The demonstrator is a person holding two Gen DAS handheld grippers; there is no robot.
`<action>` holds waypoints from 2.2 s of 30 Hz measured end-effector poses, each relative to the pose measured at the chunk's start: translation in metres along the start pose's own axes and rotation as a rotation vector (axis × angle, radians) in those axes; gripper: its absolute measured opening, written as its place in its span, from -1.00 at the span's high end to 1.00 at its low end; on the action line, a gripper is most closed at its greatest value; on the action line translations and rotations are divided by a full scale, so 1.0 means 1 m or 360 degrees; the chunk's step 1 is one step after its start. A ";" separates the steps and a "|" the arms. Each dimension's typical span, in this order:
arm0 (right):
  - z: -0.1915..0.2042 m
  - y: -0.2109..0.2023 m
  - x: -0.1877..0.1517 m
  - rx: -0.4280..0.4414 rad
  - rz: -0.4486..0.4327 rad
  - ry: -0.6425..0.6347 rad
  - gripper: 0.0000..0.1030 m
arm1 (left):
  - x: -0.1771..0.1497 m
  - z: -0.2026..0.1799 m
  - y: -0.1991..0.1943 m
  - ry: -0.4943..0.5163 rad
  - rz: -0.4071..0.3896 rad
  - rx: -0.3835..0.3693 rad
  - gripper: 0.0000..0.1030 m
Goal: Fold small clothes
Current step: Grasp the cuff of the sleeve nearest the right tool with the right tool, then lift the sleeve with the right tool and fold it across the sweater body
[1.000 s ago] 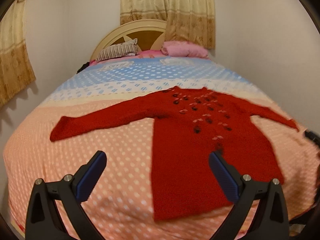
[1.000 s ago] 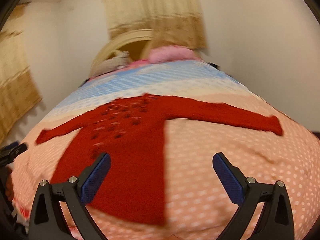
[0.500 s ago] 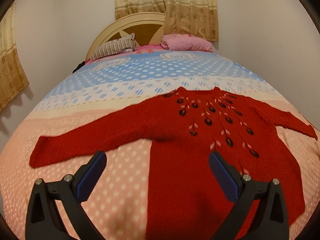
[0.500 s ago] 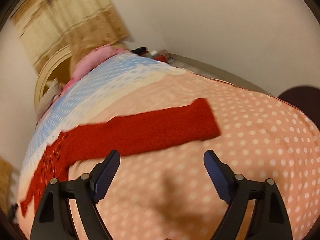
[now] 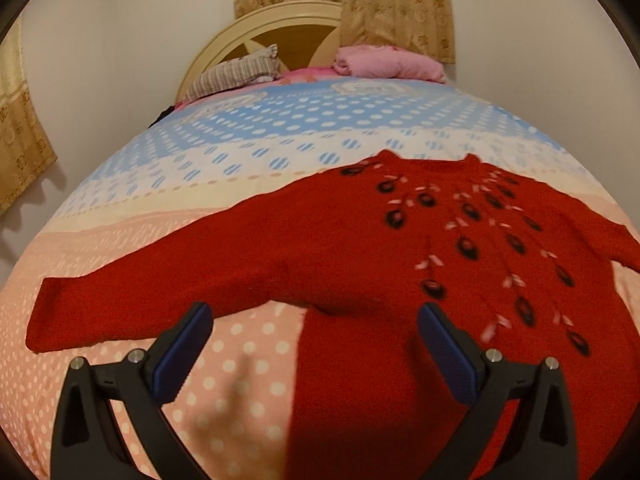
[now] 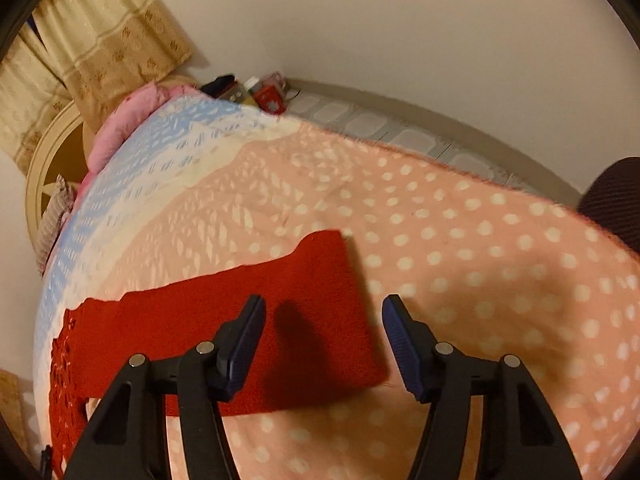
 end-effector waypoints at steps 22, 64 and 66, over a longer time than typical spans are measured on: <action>0.125 -0.102 0.020 0.0127 -0.0227 -0.0365 0.84 | -0.004 0.058 0.010 -0.0198 -0.0024 0.0007 -1.00; 0.520 -0.247 -0.115 0.0754 -0.0463 -0.1247 0.86 | -0.023 0.097 0.017 -0.0440 -0.0004 -0.0102 -1.00; 0.536 -0.243 -0.128 0.0777 -0.0442 -0.1283 0.86 | -0.024 0.098 0.017 -0.0449 -0.0002 -0.0101 -1.00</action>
Point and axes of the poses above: each gripper's, at about its wrist camera, not at the fingertips, and y roughly the way its jaws point, z to its left, x to its top, the point moved 2 cm from there along y, roughly the way its jaws point, and after that the axes turned 9 degrees about -x, right-handed, at the moved point
